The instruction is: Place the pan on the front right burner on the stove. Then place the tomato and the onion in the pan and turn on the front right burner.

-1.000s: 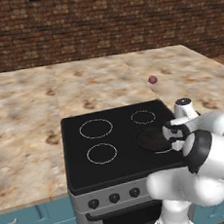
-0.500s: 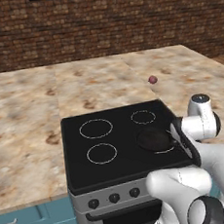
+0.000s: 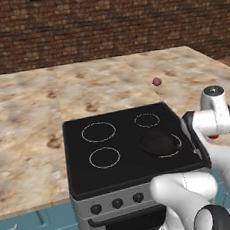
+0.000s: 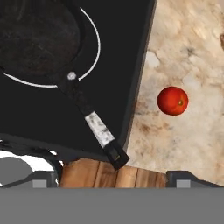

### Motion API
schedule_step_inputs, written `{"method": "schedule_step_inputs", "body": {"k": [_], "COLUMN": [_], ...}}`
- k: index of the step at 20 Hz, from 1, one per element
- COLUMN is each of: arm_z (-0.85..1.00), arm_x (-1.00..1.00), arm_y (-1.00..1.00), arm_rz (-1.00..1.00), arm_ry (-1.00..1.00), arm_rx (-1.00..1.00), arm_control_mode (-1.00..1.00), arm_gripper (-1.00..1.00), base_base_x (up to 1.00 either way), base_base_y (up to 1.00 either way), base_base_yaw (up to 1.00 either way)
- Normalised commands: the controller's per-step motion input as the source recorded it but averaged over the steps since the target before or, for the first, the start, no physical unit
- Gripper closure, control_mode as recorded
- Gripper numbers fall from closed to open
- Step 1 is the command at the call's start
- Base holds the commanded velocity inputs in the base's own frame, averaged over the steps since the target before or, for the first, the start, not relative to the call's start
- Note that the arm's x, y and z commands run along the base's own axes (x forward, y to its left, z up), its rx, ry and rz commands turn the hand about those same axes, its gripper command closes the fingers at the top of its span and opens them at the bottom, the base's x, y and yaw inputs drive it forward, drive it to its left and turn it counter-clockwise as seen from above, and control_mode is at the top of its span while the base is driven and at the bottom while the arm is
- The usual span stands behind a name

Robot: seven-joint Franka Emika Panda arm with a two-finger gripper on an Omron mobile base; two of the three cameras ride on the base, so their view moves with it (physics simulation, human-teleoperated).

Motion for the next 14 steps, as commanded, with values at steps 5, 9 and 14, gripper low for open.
{"method": "schedule_step_inputs", "body": {"k": [5,9,14], "arm_z": [0.12,0.0,-0.04], "arm_x": [0.26,0.15,0.09], "arm_y": [-0.53,-0.44,-0.3], "arm_rz": [-0.22,-0.16,-0.11], "arm_ry": [0.0,0.0,0.0], "arm_rx": [0.04,0.07,0.02], "arm_control_mode": [-1.0,-1.0,-1.0], "arm_gripper": [-1.0,-1.0,-1.0], "base_base_x": [0.0,0.0,0.0], "base_base_y": [0.0,0.0,0.0], "base_base_yaw": [0.0,0.0,0.0]}}
